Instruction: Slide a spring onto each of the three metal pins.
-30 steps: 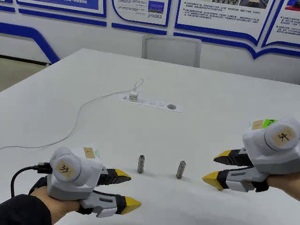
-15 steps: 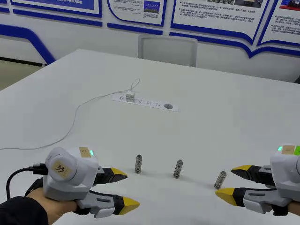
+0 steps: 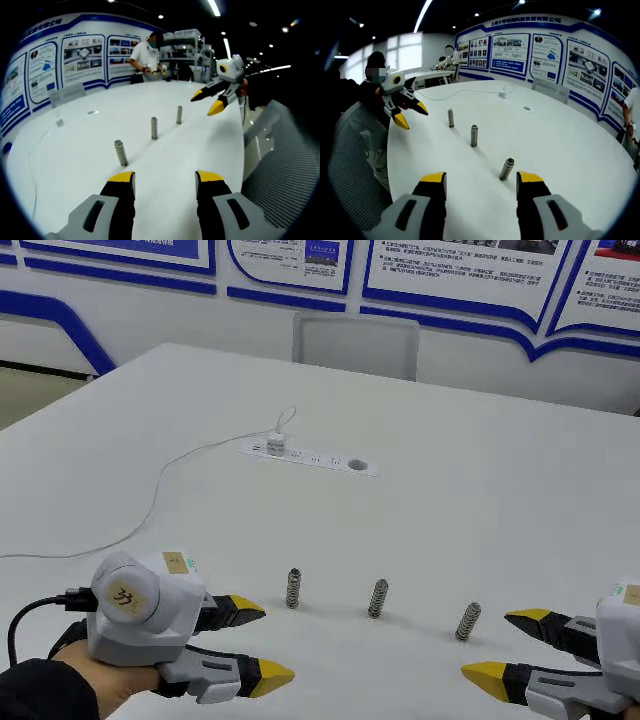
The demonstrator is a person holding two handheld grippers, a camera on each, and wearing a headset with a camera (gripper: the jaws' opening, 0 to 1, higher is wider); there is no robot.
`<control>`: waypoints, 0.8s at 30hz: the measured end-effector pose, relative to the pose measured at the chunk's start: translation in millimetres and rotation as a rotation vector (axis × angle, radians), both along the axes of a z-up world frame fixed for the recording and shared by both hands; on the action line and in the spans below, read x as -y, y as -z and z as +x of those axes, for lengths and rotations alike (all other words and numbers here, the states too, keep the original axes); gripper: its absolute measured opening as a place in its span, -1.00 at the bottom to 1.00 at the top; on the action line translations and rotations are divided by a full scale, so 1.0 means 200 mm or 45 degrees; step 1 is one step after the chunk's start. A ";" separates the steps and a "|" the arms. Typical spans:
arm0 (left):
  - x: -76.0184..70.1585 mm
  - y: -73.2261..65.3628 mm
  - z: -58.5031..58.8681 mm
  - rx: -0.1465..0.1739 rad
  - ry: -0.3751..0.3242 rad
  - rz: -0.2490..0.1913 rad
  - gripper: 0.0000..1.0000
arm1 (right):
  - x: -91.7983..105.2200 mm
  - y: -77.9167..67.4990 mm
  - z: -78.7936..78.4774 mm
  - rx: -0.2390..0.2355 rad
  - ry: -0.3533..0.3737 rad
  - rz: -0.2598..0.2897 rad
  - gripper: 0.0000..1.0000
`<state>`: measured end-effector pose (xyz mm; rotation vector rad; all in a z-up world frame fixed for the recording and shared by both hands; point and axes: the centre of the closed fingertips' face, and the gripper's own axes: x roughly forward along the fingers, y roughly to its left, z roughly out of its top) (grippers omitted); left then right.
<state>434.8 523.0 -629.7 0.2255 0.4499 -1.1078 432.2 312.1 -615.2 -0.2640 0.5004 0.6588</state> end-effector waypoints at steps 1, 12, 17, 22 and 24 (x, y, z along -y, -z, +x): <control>0.00 0.00 0.00 -0.001 -0.002 -0.001 -0.01 | 0.00 0.00 0.00 0.002 0.006 0.007 0.16; 0.00 0.01 0.00 -0.011 -0.008 0.003 -0.01 | 0.00 0.04 -0.02 -0.004 0.027 0.034 0.21; -0.01 0.01 0.00 -0.013 -0.014 0.003 -0.01 | 0.00 0.04 -0.02 -0.001 0.025 0.036 0.22; -0.01 0.01 0.01 -0.014 -0.020 0.004 -0.01 | -0.01 0.04 -0.02 -0.003 0.023 0.039 0.23; -0.01 0.01 0.01 -0.014 -0.022 0.003 -0.01 | -0.01 0.05 -0.02 -0.006 0.023 0.039 0.23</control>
